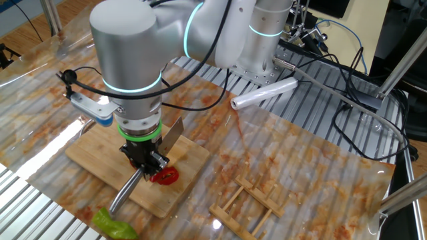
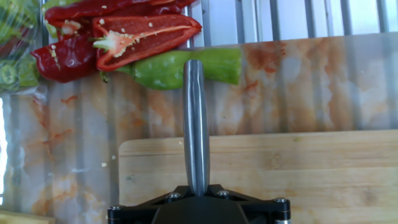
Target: Chop the chili peppers
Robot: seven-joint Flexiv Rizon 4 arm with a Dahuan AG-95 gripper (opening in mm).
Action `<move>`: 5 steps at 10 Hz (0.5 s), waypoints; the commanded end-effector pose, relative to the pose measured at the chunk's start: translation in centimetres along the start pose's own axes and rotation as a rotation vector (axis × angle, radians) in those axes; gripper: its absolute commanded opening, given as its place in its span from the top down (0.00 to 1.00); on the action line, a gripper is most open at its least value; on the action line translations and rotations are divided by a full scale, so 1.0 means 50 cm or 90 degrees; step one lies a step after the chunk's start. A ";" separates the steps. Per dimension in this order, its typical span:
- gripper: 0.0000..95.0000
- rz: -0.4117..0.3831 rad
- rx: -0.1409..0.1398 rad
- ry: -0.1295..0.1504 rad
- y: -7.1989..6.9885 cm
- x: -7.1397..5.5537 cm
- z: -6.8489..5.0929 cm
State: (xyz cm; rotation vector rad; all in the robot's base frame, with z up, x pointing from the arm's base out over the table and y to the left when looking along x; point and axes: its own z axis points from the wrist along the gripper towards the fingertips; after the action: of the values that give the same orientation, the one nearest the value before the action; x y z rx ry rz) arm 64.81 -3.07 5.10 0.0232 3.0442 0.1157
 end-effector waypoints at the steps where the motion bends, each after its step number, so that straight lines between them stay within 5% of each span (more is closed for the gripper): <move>1: 1.00 0.002 -0.001 0.005 -0.004 0.007 -0.018; 5: 1.00 0.003 0.001 0.002 -0.006 0.011 -0.025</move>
State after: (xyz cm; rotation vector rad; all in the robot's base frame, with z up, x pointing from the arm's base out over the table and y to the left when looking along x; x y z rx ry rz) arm 64.37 -3.51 5.97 0.0310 3.0455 0.1071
